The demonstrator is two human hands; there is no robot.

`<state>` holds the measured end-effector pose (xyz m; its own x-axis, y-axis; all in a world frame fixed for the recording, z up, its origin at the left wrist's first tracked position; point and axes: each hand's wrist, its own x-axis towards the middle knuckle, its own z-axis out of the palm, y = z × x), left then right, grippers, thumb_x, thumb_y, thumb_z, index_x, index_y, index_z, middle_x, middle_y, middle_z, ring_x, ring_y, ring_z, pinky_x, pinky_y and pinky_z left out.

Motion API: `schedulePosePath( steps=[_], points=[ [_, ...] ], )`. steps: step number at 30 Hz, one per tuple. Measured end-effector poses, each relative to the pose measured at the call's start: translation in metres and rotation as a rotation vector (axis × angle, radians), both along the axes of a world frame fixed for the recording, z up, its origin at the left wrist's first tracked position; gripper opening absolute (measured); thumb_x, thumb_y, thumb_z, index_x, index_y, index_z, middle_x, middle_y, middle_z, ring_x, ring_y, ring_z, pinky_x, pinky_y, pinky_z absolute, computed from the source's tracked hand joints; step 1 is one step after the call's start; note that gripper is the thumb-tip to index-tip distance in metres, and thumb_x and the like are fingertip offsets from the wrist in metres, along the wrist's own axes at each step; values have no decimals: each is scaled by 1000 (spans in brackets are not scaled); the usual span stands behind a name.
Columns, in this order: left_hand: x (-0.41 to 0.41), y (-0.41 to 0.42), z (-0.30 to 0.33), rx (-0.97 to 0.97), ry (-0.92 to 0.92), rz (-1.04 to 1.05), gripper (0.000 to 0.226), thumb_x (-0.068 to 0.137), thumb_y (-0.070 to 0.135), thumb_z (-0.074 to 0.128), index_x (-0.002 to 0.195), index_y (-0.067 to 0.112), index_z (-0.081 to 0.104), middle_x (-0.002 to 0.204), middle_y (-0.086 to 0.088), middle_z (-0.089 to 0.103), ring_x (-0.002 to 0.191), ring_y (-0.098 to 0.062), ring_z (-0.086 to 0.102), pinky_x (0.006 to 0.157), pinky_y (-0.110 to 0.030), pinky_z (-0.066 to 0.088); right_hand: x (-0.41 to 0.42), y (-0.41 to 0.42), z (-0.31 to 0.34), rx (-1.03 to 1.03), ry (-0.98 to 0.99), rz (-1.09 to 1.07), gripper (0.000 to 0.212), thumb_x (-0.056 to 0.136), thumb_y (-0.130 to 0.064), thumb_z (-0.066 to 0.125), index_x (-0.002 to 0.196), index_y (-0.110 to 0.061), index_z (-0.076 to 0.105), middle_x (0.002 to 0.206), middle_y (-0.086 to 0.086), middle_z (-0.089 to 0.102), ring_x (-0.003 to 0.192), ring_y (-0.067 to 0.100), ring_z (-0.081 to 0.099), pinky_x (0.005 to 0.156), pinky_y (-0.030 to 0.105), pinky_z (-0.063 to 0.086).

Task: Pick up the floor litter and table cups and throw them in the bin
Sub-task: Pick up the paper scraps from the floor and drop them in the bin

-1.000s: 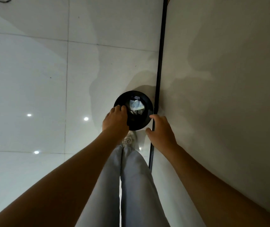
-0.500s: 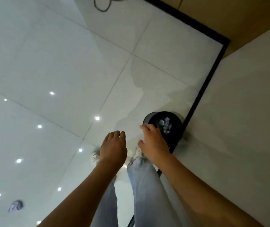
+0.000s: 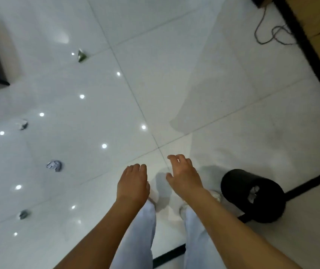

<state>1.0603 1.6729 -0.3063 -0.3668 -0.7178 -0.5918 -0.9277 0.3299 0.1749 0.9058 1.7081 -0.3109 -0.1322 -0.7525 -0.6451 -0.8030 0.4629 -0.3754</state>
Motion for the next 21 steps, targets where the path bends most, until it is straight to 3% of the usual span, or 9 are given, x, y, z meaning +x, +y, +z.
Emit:
schedulePosePath(
  steps=[4, 10, 21],
  points=[
    [95, -42, 8, 1, -23, 155, 29, 92, 26, 50, 120, 18, 46, 116, 3, 53, 109, -15, 48, 86, -22, 38, 84, -66, 7, 47, -20, 116, 51, 95, -25, 51, 143, -23, 32, 146, 1, 34, 129, 23, 38, 100, 34, 42],
    [185, -93, 16, -21, -23, 375, 34, 92, 26, 50, 124, 15, 47, 120, 0, 55, 110, -17, 50, 90, -25, 40, 171, -151, 15, 8, -47, 255, 53, 95, -22, 50, 144, -23, 30, 147, 1, 33, 129, 21, 36, 100, 33, 39],
    [213, -211, 3, 35, 49, 664, 36, 93, 26, 48, 127, 16, 44, 121, 1, 53, 112, -15, 48, 85, -24, 41, 207, -310, 5, 30, 8, 513, 54, 94, -23, 49, 144, -19, 29, 143, 5, 36, 125, 24, 38, 99, 34, 41]
  ],
)
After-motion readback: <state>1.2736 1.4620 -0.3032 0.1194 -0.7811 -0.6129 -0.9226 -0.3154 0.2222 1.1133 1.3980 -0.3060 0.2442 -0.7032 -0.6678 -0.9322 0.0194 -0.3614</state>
